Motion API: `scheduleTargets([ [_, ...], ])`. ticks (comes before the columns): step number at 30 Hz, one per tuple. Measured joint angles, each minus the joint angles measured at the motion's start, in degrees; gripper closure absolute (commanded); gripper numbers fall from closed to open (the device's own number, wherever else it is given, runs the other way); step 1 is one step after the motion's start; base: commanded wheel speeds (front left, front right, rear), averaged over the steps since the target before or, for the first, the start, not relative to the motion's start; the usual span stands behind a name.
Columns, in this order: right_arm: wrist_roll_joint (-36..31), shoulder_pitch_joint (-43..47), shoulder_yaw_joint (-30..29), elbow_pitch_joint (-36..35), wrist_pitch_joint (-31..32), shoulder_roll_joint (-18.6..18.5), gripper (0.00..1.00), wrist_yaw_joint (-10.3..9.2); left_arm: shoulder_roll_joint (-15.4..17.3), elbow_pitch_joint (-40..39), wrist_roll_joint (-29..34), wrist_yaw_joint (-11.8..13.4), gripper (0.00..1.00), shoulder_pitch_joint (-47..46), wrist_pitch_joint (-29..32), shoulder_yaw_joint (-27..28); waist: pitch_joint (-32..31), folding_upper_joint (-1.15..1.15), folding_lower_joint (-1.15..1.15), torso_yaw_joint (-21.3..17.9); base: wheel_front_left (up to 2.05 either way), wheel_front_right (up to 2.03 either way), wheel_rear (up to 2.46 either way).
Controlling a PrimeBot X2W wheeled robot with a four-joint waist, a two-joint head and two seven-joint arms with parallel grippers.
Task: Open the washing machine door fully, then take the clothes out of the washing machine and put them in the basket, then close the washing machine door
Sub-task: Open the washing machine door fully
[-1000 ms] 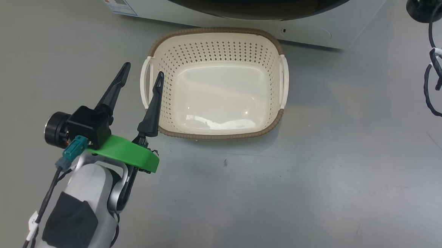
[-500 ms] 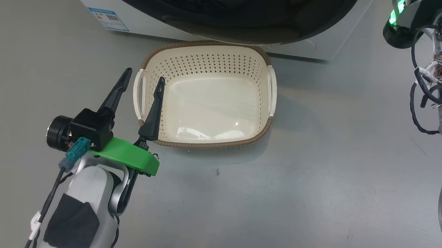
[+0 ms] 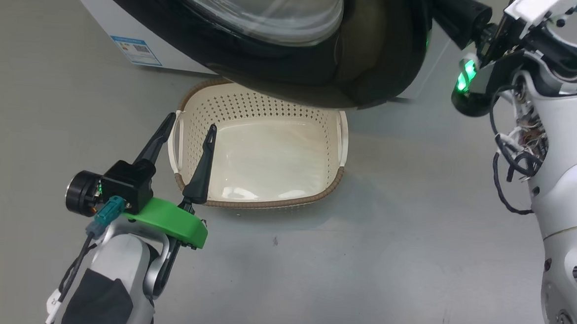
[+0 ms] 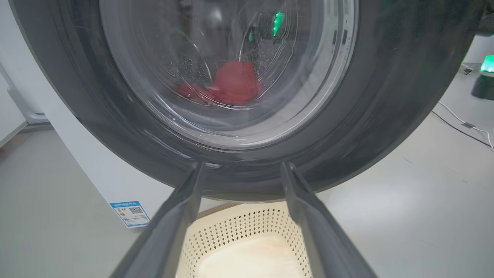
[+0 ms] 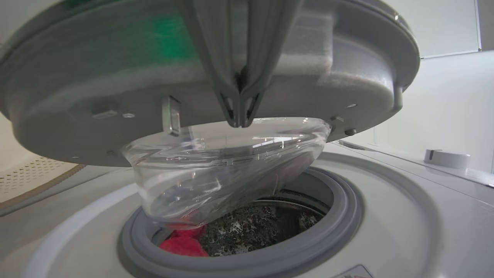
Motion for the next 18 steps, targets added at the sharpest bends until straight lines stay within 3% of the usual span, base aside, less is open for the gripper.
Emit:
scheduleTargets([
  [18, 1.87, 10.56, 3.36, 0.46, 5.13, 2.04, 1.0, 0.54, 0.01, 2.43, 0.71, -0.34, 0.0, 4.39, 0.0, -0.21, -6.38, 0.0, 0.0, -0.13, 0.0, 0.0, 0.0],
])
